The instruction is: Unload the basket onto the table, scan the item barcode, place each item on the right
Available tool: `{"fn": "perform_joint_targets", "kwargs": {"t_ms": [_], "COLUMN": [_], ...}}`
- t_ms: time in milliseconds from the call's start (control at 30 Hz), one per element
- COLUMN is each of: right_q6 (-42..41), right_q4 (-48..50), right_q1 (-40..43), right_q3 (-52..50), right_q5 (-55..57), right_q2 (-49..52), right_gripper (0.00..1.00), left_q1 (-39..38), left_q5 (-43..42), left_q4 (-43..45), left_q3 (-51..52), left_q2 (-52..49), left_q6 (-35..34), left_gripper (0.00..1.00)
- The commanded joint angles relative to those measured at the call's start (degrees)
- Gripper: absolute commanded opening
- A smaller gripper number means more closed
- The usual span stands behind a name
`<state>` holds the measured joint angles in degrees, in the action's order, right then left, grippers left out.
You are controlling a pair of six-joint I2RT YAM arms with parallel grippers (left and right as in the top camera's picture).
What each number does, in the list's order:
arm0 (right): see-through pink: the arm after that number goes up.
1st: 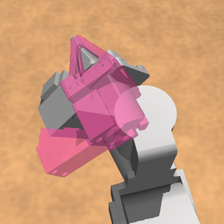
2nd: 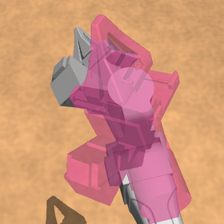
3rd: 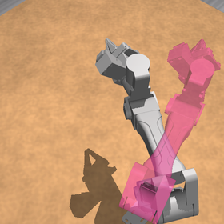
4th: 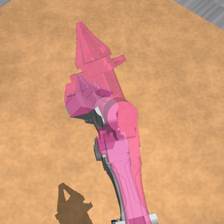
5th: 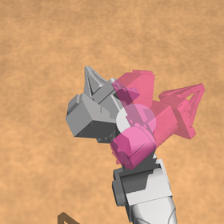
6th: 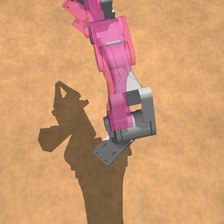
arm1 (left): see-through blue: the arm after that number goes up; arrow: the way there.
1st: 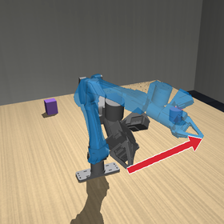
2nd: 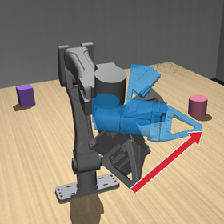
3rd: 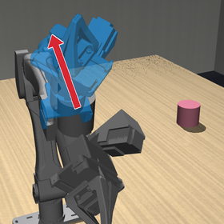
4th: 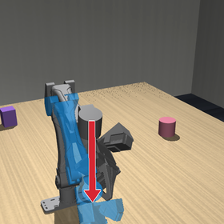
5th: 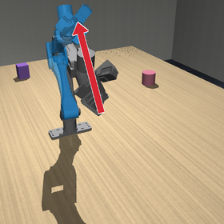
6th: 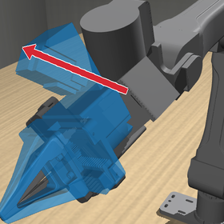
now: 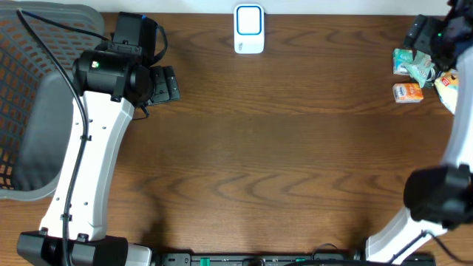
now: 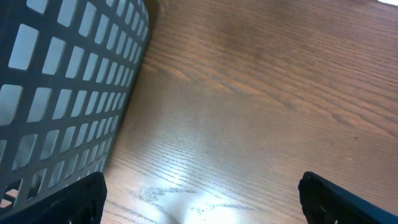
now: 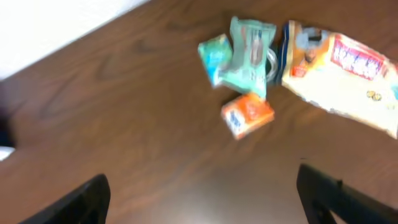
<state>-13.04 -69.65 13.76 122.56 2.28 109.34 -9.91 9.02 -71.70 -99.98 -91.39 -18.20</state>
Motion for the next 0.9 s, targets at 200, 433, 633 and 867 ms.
{"fn": "perform_joint_targets", "kwargs": {"t_ms": [200,433,633,867], "right_q6": [2.4,2.38,2.43,2.84], "right_q4": [-7.72,-9.38,-3.63,0.17], "right_q1": [-8.59,-15.98,-21.53,-23.23], "right_q3": [-0.07,-3.76,-20.87,-41.35], "right_q5": [-1.36,1.18,2.1,2.08], "right_q2": [-3.39,-10.88,-24.2,-43.85], "right_gripper": [0.82,0.83,0.86,0.92], "left_q1": [0.09,0.09,0.09,0.09], "left_q5": [0.68,0.68,0.68,0.68], "left_q4": [-0.11,-0.11,-0.11,-0.11], "left_q3": [0.17,0.17,0.17,0.17], "left_q2": [0.09,0.09,0.09,0.09], "left_q6": [-0.52,-0.52,-0.52,-0.52], "left_gripper": [0.98,0.98,0.98,0.98]}}
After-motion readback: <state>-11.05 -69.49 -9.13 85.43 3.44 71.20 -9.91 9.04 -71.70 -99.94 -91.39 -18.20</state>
